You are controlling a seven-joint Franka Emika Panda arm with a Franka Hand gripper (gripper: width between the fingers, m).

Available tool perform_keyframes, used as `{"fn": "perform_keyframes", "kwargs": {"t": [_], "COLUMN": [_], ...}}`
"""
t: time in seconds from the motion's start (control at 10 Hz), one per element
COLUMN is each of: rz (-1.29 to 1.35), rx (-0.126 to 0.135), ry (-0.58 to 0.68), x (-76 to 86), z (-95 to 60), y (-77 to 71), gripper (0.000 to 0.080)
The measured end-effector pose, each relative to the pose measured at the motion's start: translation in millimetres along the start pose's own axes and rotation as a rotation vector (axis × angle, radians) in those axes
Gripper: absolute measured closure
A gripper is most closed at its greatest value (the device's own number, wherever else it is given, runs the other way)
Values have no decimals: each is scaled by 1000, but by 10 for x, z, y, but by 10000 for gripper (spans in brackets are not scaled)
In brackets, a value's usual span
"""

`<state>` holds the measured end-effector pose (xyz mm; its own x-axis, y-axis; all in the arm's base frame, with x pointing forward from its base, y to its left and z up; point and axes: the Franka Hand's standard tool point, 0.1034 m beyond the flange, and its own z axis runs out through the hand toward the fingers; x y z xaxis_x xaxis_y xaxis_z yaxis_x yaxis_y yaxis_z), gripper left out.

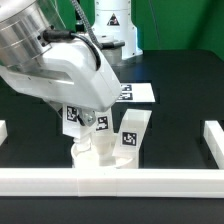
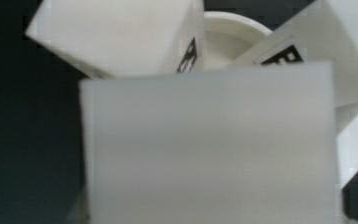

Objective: Assemble stool

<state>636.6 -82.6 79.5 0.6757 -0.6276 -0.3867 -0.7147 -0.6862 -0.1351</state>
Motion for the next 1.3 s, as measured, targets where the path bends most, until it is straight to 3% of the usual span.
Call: {"fn": "perform_keyframes", "kwargs": {"t": [0.3, 1.3], "rz": [-4, -11], "rx": [-4, -5], "ry": [5, 17], "x": [75, 26], "z": [40, 67], "y": [-28, -123], "gripper": [461, 461]}}
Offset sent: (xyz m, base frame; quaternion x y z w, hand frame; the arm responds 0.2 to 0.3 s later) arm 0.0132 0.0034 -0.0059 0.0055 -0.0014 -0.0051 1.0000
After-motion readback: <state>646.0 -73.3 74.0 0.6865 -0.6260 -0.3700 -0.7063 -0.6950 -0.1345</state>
